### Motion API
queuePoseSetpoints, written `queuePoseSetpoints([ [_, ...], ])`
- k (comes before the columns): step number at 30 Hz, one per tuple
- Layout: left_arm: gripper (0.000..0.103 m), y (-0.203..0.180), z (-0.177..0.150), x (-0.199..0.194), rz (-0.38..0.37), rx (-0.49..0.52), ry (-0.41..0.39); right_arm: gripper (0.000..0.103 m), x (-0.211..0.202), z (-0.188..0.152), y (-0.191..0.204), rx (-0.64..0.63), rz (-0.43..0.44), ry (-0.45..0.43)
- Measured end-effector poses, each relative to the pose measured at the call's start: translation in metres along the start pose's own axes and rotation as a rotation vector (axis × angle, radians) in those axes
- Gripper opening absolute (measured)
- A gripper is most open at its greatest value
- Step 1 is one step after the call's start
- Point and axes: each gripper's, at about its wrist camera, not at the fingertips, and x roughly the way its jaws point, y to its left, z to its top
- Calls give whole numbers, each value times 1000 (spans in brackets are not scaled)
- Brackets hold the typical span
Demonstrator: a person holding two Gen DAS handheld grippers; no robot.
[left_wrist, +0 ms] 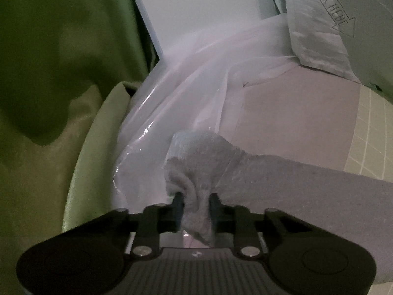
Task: Fold clothes
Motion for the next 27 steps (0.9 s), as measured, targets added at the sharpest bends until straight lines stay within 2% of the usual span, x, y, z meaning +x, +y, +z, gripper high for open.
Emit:
queuePoseSetpoints([
  [3,21,-2,3,-8,23,12,-27,103,-1,0,-1,-5,5,-3],
  [8,21,3,5,-35,26,-23,-87,103,-1,-3,-3,-4,17,-17],
  [13,21,-6,7,-66,-30,-36,-150,103,0,-4,-7,4,40,-25],
  [21,20,-100,-14,-160,-274,84,-278,103,-10,2,-37,-15,138,-9],
  [27,20,-207,-66,-241,-529,237,-296,103,-48,15,-86,17,181,-99],
])
